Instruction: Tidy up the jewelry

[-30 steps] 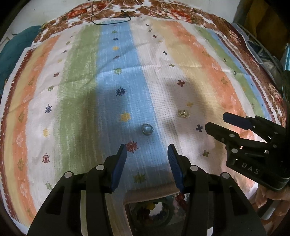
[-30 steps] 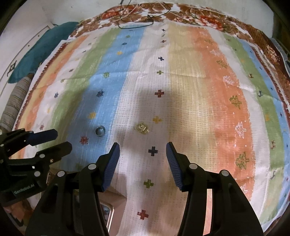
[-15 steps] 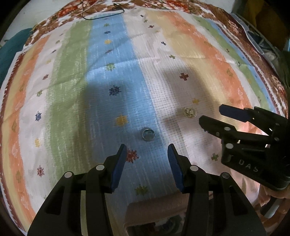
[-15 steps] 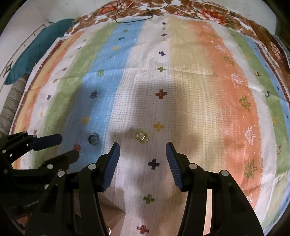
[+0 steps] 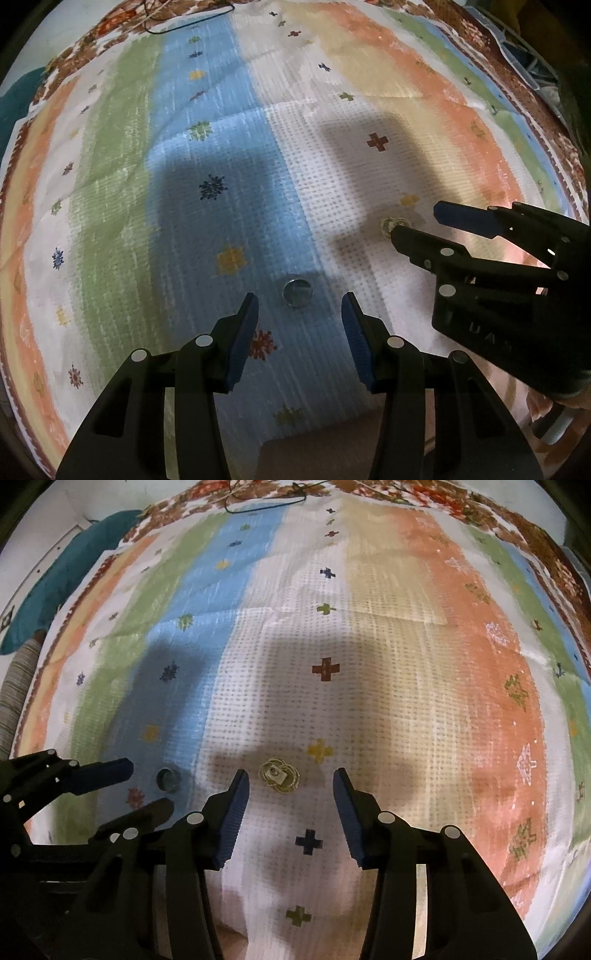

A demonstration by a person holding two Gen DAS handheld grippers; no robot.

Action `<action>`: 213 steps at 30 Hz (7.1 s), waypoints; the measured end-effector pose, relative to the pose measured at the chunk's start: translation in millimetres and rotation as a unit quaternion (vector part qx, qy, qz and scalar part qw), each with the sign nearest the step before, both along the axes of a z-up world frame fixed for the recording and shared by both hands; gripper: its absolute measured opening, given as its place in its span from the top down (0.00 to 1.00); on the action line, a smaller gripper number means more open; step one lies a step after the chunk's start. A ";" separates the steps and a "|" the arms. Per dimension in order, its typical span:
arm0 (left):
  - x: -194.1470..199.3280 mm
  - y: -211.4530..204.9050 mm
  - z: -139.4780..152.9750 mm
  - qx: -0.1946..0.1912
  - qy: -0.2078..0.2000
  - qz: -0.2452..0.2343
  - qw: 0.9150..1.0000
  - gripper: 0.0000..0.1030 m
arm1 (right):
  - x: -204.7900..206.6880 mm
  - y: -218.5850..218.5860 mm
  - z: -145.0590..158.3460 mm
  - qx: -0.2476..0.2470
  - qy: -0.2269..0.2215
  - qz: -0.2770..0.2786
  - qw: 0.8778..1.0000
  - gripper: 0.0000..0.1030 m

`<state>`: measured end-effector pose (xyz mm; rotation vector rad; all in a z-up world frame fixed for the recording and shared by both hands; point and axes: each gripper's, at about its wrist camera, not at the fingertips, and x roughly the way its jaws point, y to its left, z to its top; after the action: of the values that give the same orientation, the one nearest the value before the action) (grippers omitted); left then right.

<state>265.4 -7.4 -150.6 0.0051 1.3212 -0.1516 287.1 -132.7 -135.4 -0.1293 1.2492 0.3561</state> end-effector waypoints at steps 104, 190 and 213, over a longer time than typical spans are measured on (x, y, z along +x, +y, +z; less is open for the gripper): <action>-128.6 6.7 116.1 -0.050 -0.136 0.004 0.989 0.81 | -139.3 -1.6 104.7 0.053 -0.121 0.058 0.990 0.90; -277.7 3.0 138.5 -0.032 -0.226 0.035 0.973 0.06 | -275.7 -66.0 133.7 0.108 -0.203 0.059 0.972 0.09; -276.9 1.0 140.7 -0.029 -0.234 0.037 0.971 0.06 | -274.3 -66.6 133.7 0.116 -0.204 0.052 0.971 0.09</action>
<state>-11.5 -6.5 -9.8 -0.0562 0.8444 -0.1161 12.8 -199.3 -1.6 -0.0628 0.7883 0.5345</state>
